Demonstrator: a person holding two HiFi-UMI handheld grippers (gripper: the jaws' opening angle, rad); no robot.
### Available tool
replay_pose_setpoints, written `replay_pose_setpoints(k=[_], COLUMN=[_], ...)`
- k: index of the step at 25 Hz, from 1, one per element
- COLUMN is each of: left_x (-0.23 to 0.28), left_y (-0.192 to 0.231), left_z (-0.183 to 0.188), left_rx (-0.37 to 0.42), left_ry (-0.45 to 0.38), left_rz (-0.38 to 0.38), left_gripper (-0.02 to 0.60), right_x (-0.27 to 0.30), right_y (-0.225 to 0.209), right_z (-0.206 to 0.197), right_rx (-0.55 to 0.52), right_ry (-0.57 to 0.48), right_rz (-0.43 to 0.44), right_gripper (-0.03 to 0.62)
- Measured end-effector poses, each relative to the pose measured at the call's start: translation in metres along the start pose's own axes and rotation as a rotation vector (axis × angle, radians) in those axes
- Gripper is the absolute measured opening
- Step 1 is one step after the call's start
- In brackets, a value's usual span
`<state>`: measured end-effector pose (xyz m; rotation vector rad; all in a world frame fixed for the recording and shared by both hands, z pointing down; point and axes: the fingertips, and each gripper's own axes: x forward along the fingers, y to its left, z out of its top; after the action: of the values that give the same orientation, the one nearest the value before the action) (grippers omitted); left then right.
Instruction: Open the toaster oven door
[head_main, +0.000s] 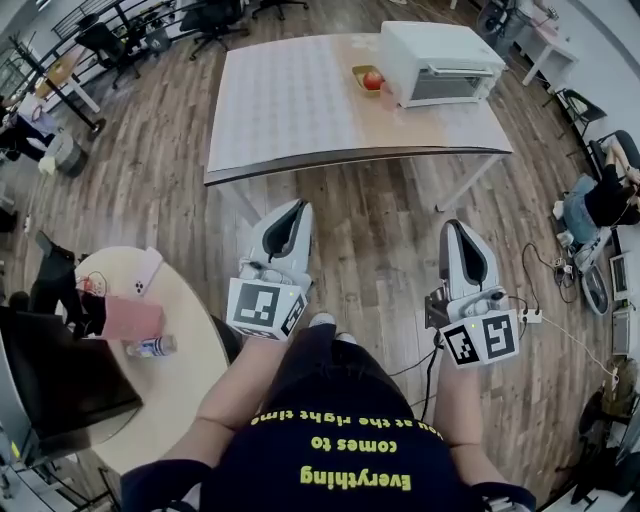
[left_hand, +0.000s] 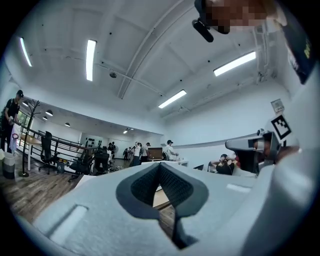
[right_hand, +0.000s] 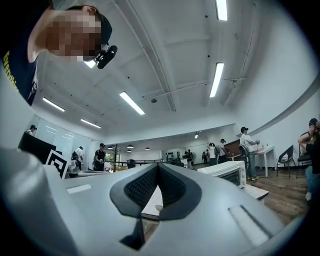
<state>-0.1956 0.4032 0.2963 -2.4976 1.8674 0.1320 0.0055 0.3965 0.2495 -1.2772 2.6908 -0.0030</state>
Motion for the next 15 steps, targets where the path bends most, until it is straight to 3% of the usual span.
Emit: replay_pose_setpoints(k=[7, 10, 15], left_x=[-0.005, 0.000, 0.011], left_y=[-0.012, -0.017, -0.023], left_z=[0.001, -0.001, -0.008], left_rx=[0.000, -0.012, -0.002], left_ry=[0.005, 0.023, 0.065], left_rz=[0.003, 0.001, -0.019], left_gripper=[0.005, 0.078, 0.185], right_x=[-0.008, -0.007, -0.001], right_y=[-0.006, -0.008, -0.012], right_z=[-0.003, -0.007, -0.016], right_rx=[0.043, 0.027, 0.038], right_ry=[0.010, 0.032, 0.062], right_rz=[0.002, 0.006, 0.027], right_gripper=[0.011, 0.018, 0.194])
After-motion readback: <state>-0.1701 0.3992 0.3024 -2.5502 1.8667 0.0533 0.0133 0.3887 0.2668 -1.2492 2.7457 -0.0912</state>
